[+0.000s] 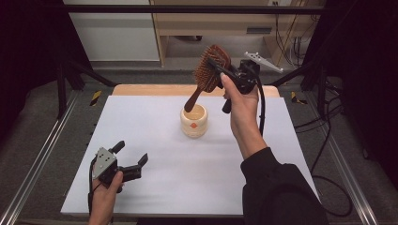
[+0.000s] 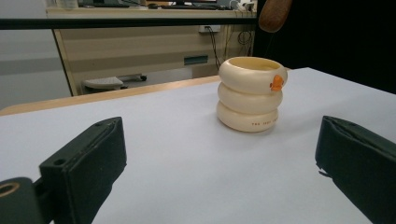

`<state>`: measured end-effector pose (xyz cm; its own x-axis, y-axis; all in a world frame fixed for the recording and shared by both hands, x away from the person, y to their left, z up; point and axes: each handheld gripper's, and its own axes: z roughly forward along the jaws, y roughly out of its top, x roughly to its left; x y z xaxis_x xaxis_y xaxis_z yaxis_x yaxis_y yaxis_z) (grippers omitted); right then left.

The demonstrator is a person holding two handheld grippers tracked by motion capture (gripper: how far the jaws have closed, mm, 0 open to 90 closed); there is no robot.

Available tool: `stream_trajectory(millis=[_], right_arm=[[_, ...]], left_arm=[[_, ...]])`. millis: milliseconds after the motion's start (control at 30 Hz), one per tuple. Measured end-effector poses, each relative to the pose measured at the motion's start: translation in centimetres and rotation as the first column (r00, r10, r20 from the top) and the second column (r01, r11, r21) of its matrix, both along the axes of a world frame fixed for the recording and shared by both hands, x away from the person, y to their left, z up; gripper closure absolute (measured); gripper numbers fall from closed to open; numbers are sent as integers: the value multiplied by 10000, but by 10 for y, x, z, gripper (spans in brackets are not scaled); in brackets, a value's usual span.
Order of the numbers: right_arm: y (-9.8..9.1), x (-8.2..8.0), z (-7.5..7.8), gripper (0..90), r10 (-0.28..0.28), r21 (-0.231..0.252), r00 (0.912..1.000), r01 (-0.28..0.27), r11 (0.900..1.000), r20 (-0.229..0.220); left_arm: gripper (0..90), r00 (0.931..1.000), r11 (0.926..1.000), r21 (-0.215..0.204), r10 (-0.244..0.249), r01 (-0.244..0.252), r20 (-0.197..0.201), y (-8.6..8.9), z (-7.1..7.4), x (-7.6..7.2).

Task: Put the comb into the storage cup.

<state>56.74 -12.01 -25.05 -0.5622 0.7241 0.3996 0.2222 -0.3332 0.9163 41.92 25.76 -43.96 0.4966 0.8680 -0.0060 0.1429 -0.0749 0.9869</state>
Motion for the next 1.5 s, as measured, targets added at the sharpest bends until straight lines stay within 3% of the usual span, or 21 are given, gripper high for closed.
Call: stream_trajectory(millis=[100, 433, 1500], right_arm=[[-3, 3, 0, 511, -89, 20, 9999, 90, 10000, -58], [-9, 11, 1, 510, -297, 19, 9995, 297, 9996, -78], [-11, 15, -7, 510, -486, -341, 9987, 479, 9983, -174]], left_arm=[[24, 9997, 9997, -180, 190, -187, 155, 2, 1, 0], [20, 9998, 9995, -242, 207, -205, 77, 6, 0, 1], [19, 9999, 9997, -187, 147, -147, 44, 6, -1, 2]])
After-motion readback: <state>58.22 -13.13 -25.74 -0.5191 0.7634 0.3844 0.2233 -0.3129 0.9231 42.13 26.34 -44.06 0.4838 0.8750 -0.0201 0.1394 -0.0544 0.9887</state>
